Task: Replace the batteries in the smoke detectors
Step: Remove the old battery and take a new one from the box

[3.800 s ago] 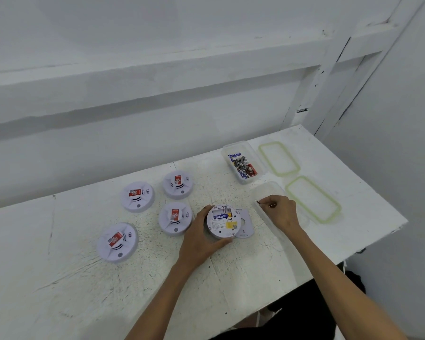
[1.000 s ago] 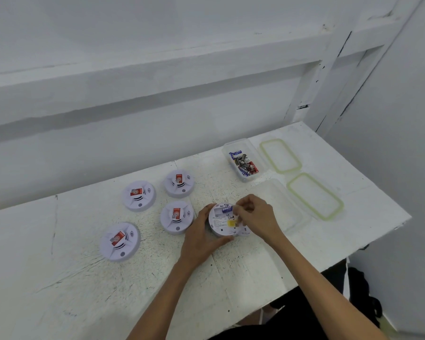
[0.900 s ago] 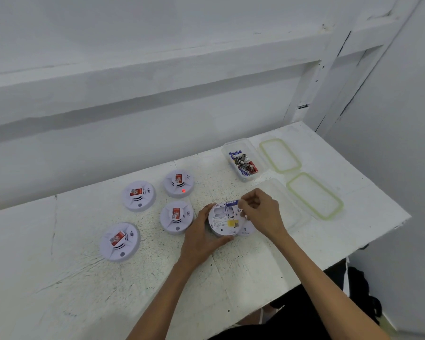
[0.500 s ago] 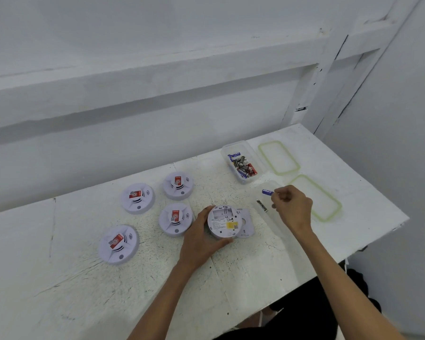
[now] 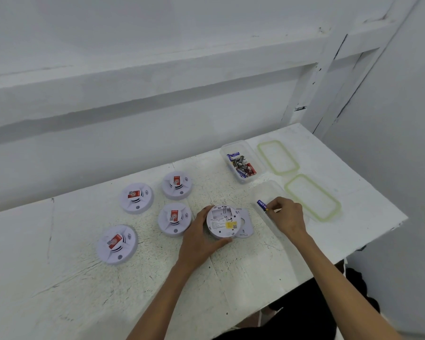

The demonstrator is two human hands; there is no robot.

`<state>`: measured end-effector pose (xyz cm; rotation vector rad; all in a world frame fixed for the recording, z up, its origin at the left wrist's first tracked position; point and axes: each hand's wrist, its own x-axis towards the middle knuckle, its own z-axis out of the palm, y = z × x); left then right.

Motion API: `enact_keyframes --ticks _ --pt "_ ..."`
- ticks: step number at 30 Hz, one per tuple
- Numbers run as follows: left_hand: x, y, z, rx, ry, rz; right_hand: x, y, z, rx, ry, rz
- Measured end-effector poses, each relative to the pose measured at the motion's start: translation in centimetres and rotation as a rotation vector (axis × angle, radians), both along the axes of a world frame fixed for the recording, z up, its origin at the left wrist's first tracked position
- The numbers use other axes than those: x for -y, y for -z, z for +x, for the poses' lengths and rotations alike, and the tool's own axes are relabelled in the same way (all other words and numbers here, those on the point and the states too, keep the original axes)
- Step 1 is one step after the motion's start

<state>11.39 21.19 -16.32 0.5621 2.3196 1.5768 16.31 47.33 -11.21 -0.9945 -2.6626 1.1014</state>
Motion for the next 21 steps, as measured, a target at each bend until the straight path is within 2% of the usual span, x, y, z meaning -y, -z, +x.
enact_keyframes --ticks 11,16,21 --pt "0.0 -0.1 0.1 0.009 -0.009 -0.011 -0.2 0.3 -0.2 -0.012 -0.035 0.015" --pt "0.0 0.1 0.0 0.012 -0.006 -0.017 0.3 -0.5 -0.8 -0.144 0.020 0.047" --pt "-0.1 -0.1 0.1 0.006 -0.004 -0.025 0.8 -2.7 -3.7 -0.250 -0.038 0.101"
